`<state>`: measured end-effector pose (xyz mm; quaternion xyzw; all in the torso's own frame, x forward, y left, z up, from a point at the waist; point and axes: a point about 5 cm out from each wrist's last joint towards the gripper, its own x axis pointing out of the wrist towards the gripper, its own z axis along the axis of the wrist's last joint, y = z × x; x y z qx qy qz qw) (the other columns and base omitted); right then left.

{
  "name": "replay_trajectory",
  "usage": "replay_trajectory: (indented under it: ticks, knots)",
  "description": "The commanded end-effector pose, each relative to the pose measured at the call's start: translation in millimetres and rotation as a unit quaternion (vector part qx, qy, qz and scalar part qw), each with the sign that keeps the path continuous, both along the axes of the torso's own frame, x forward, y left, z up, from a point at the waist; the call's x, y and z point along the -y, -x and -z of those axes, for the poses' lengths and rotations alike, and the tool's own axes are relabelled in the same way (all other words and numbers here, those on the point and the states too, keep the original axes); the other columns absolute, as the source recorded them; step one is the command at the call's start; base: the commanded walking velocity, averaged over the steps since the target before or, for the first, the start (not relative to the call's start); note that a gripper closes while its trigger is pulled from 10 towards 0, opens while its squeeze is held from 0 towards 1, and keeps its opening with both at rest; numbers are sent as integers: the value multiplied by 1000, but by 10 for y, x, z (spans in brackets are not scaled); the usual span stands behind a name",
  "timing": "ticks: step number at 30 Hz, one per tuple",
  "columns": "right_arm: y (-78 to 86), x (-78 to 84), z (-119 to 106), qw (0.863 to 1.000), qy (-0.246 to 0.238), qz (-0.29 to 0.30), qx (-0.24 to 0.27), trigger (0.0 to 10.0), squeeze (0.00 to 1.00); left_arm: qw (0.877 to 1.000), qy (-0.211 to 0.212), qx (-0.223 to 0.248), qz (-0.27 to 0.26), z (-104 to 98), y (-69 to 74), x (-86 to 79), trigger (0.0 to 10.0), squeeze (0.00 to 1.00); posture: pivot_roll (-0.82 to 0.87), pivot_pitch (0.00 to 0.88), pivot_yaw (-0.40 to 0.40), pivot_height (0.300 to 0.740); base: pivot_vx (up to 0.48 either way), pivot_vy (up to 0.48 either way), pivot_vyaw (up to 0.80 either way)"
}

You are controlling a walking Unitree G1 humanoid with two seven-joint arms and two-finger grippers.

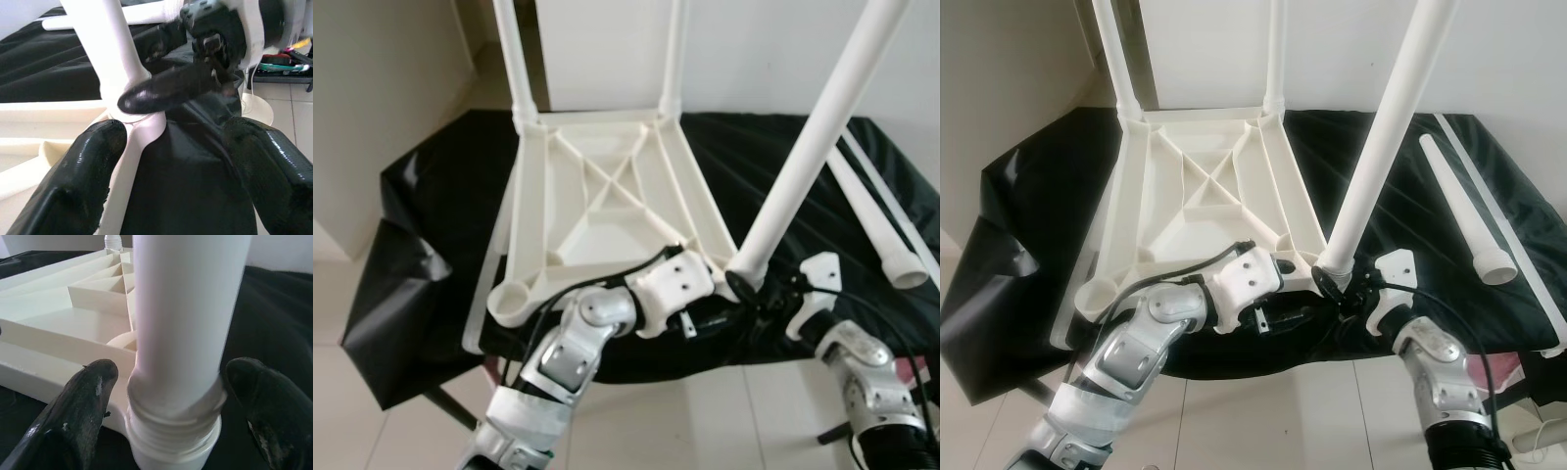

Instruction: Building children table

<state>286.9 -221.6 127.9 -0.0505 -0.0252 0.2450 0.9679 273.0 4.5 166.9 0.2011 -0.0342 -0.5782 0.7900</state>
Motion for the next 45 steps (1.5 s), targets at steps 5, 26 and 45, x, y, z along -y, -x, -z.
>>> replay_trajectory:
  ticks: [5,26,45]
  knots:
    - [-36,50,-93,1000,10,-20,7,10000,0,1000,4,11,-27,15,-30,-39,10000,0,-112,12,-13,740,0,0,0]
    - [-408,-14,-192,996,50,-73,-2,7255,0,998,13,30,-45,-71,-89,-60,10000,0,-67,20,-32,740,0,0,0]
    - [-344,37,64,998,3,-40,-53,10000,0,998,18,35,-51,-117,-124,-80,10000,0,-79,29,-20,740,0,0,0]
